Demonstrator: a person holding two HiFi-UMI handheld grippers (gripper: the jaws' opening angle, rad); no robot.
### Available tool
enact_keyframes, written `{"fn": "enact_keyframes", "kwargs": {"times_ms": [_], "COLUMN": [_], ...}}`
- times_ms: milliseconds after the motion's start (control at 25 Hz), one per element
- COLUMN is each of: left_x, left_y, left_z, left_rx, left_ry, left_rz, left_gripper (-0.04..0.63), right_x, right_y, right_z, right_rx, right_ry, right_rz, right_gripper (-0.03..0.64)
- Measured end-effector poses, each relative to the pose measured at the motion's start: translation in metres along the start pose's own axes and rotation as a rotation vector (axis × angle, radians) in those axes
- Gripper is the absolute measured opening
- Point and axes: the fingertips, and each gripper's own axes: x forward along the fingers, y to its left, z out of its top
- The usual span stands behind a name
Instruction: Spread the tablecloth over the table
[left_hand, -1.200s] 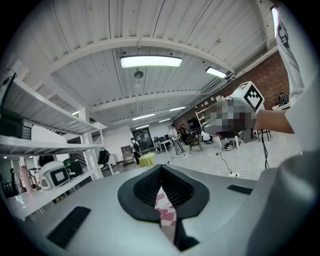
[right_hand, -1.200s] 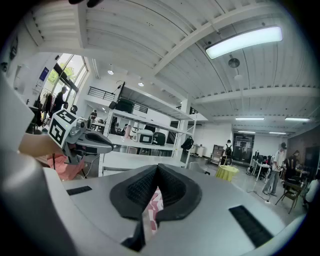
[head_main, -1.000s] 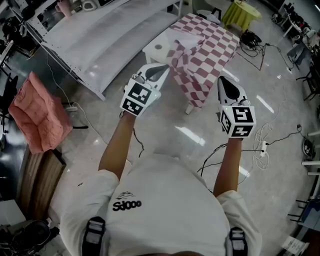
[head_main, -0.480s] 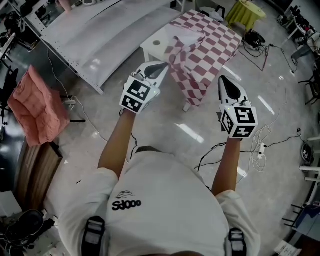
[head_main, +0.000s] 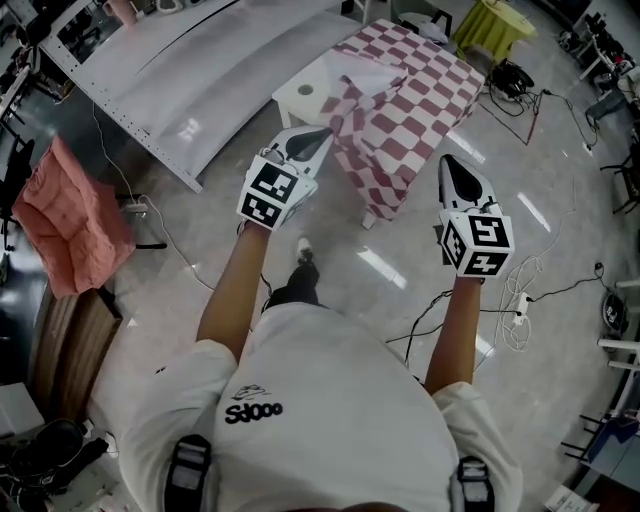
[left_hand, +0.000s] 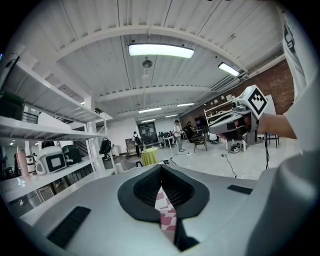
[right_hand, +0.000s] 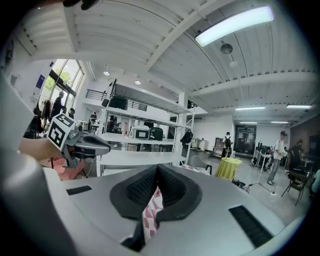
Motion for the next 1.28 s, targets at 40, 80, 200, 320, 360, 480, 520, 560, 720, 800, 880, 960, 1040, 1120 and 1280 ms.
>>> {"fn": "enact_keyframes", "kwargs": {"times_ms": [40, 80, 200, 320, 360, 480, 520, 560, 720, 800, 880, 960, 1040, 1120, 1280], "left_x": [0.007, 0.015, 0.044, 0.079, 0.091, 0.125, 0.136, 0.146, 0.179, 0.194, 0.207, 0.22, 0.233, 0.247, 0.274], "left_y": [0.005, 0.011, 0.036, 0.071, 0.083, 0.116, 0.126, 0.134, 0.167, 0.182, 0.197, 0.209, 0.22, 0.229, 0.241], "left_z": [-0.002, -0.005, -0.011, -0.015, -0.015, -0.009, -0.007, -0.005, -0.005, -0.005, -0.006, -0.013, -0.02, -0.026, -0.043], "left_rx": [-0.001, -0.002, -0.01, -0.009, -0.008, 0.001, 0.006, 0.009, 0.005, 0.002, -0.003, -0.016, -0.025, -0.028, -0.021], "left_ry": [0.0, -0.001, -0.011, -0.015, -0.016, -0.023, -0.024, -0.024, -0.023, -0.024, -0.029, -0.016, -0.001, 0.008, 0.03], "left_rz": [-0.001, -0.003, -0.012, -0.02, -0.023, -0.039, -0.048, -0.057, -0.078, -0.084, -0.09, -0.102, -0.115, -0.131, -0.179], "left_gripper": [0.028, 0.028, 0.028, 0.028, 0.028, 0.028, 0.028, 0.028, 0.028, 0.028, 0.028, 0.028, 0.028, 0.028, 0.028], "right_x": [0.008, 0.017, 0.05, 0.089, 0.102, 0.14, 0.152, 0.163, 0.205, 0.224, 0.241, 0.257, 0.274, 0.289, 0.318], "right_y": [-0.003, -0.007, -0.021, -0.04, -0.048, -0.07, -0.076, -0.081, -0.096, -0.102, -0.107, -0.112, -0.118, -0.123, -0.13], "right_z": [-0.002, -0.004, -0.01, -0.007, -0.003, 0.009, 0.013, 0.017, 0.026, 0.026, 0.025, 0.024, 0.022, 0.02, 0.01], "right_rx": [-0.005, -0.013, -0.031, -0.028, -0.024, -0.016, -0.017, -0.019, -0.011, -0.011, -0.007, 0.001, 0.01, 0.017, 0.03], "right_ry": [0.006, 0.012, 0.031, 0.032, 0.03, 0.026, 0.026, 0.026, 0.035, 0.049, 0.064, 0.078, 0.09, 0.102, 0.136], "right_rz": [-0.002, -0.005, -0.018, -0.044, -0.054, -0.078, -0.086, -0.094, -0.106, -0.108, -0.113, -0.12, -0.128, -0.135, -0.146], "right_gripper": [0.021, 0.021, 0.021, 0.021, 0.021, 0.022, 0.021, 0.021, 0.022, 0.021, 0.021, 0.021, 0.022, 0.021, 0.021]}}
